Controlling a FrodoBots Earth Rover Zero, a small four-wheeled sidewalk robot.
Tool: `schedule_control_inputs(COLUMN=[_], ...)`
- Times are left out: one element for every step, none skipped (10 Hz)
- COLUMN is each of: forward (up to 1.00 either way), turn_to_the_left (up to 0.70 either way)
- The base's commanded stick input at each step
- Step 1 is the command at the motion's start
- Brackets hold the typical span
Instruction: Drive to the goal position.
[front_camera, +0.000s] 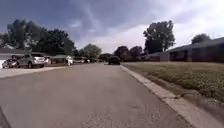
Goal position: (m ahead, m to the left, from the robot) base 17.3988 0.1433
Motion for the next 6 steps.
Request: schedule_control_inputs(forward=[0.70, 0.70, 0.70, 0.70, 0.70, 0.70], turn_to_the_left=[0.03, 0.03, 0.03, 0.03, 0.03, 0.03])
